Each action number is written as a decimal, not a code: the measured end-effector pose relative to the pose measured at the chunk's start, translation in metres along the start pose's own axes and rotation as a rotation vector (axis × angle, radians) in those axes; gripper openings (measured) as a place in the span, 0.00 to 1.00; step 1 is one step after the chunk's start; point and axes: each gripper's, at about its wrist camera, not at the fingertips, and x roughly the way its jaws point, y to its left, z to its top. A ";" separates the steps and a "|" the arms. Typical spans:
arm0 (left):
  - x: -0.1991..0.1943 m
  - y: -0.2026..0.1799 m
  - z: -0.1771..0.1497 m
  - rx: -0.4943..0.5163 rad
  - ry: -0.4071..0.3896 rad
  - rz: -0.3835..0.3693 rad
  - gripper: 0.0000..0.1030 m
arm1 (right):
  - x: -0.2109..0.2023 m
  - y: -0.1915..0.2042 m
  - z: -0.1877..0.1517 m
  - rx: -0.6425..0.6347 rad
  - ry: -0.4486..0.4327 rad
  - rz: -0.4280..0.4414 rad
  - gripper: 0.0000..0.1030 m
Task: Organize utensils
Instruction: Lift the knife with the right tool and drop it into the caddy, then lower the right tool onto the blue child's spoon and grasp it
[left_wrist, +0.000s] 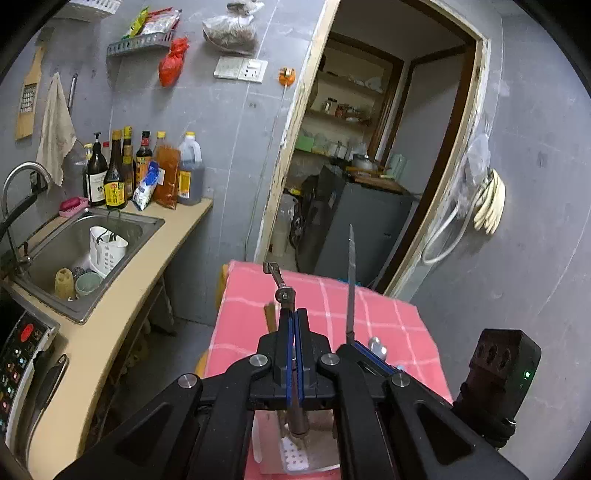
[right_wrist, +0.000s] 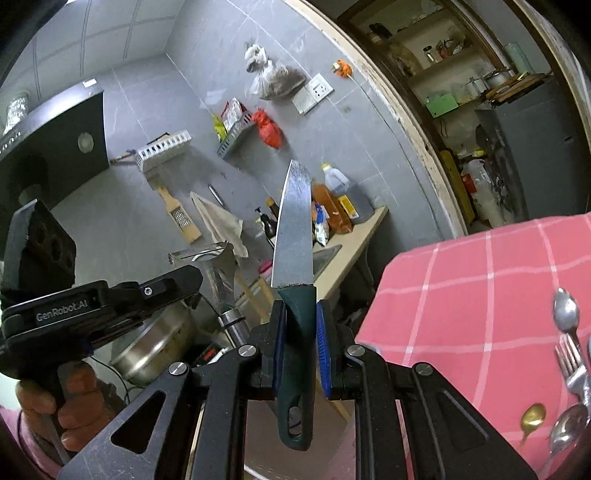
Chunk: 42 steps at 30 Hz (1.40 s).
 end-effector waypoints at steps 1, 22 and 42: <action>0.001 0.001 -0.003 0.005 0.005 -0.001 0.02 | 0.002 -0.002 -0.004 -0.001 0.003 -0.002 0.14; 0.022 0.013 -0.017 -0.035 0.144 -0.063 0.03 | -0.001 0.009 -0.006 -0.141 0.112 -0.103 0.16; 0.001 -0.022 -0.035 -0.004 0.032 -0.077 0.81 | -0.105 -0.005 0.029 -0.091 -0.032 -0.338 0.76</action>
